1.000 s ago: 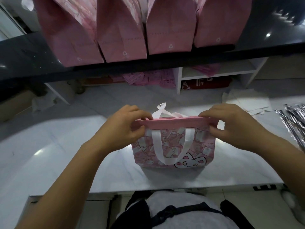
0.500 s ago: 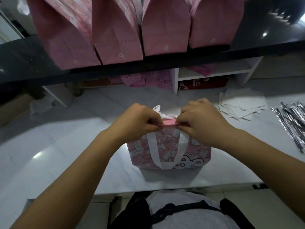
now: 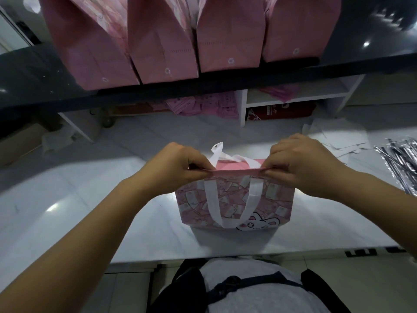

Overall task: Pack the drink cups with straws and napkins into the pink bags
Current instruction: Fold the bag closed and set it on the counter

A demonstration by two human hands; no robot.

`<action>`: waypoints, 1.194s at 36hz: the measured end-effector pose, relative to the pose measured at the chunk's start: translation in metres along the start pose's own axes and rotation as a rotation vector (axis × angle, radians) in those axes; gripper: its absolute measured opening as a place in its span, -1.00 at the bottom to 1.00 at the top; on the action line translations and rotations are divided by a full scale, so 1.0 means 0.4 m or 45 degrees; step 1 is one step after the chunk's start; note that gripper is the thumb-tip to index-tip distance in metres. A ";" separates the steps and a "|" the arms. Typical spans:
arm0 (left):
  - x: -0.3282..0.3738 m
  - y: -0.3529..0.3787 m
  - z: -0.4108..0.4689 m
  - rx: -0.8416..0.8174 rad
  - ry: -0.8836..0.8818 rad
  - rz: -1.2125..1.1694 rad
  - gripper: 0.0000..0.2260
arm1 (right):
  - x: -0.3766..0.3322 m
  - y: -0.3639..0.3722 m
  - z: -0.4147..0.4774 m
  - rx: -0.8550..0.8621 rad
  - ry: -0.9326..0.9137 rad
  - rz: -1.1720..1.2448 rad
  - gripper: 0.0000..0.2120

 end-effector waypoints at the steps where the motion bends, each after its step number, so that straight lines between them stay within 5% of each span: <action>1: -0.002 0.001 0.001 -0.002 -0.005 -0.009 -0.82 | 0.010 0.001 -0.003 -0.021 0.029 0.045 -0.93; 20: -0.103 -0.034 -0.083 -0.003 -0.116 0.017 -0.73 | 0.122 0.013 -0.075 -0.138 0.212 0.243 -0.83; 34: -0.149 -0.048 -0.122 0.220 -0.228 -0.260 -0.88 | 0.137 0.005 -0.098 -0.014 0.282 0.389 -0.81; 43: -0.051 -0.031 -0.106 0.157 -0.138 -0.163 -0.69 | 0.044 -0.028 -0.039 -0.078 0.228 0.225 -0.62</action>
Point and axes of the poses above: each hand's wrist, its own z-axis towards the middle knuckle, its own y-axis out of the palm, x = y × z, the point moved 9 cm from there along z, towards the middle knuckle, and after that the axes turned 12 degrees about -x, right-handed, at the moved point
